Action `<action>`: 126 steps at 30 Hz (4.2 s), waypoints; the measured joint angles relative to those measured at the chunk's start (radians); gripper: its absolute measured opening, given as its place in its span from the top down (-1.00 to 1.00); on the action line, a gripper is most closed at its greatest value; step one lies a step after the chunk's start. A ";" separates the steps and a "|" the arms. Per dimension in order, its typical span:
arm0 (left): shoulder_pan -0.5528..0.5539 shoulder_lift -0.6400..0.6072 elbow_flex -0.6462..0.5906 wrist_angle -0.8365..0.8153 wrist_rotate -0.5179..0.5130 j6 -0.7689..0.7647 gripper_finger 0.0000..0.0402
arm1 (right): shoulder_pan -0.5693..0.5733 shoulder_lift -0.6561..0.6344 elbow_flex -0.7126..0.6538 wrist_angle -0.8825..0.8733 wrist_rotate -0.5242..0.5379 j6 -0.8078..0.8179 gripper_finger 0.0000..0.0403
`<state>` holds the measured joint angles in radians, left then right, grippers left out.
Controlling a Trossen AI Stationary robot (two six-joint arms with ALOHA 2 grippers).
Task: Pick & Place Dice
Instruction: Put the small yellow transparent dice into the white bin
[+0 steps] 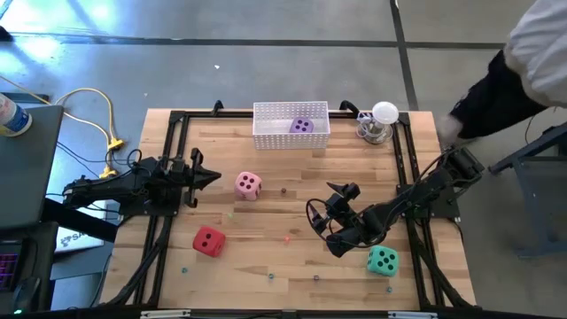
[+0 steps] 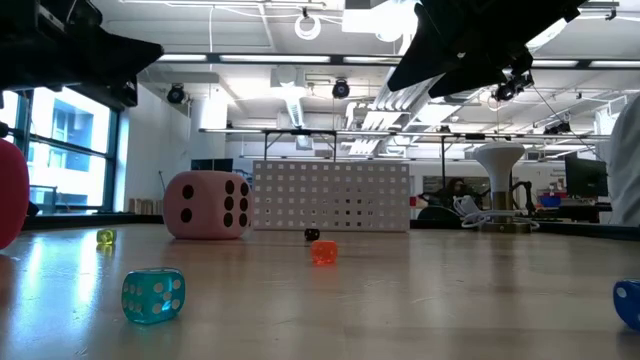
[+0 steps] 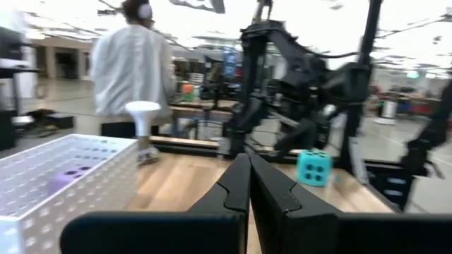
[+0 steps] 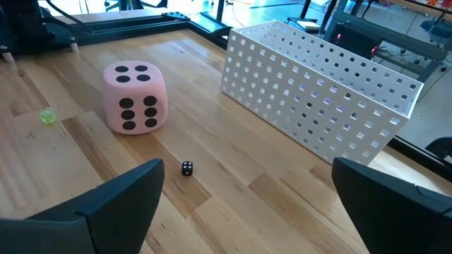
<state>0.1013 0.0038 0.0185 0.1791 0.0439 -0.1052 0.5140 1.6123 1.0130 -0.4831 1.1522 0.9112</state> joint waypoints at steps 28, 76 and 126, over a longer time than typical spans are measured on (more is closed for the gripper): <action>-0.002 0.287 0.069 -0.084 0.118 -0.015 1.00 | 0.000 0.000 0.000 0.000 0.000 0.000 -0.99; -0.436 0.773 0.282 -0.310 -0.151 -0.002 1.00 | 0.000 0.000 0.000 -0.002 -0.030 0.000 -0.99; -0.358 0.786 0.282 -0.495 -0.184 -0.053 0.48 | 0.000 0.000 0.000 -0.001 -0.030 0.000 -0.99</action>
<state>-0.2572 0.7893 0.3000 -0.3158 -0.1404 -0.1580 0.5140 1.6123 1.0130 -0.4843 1.1225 0.9112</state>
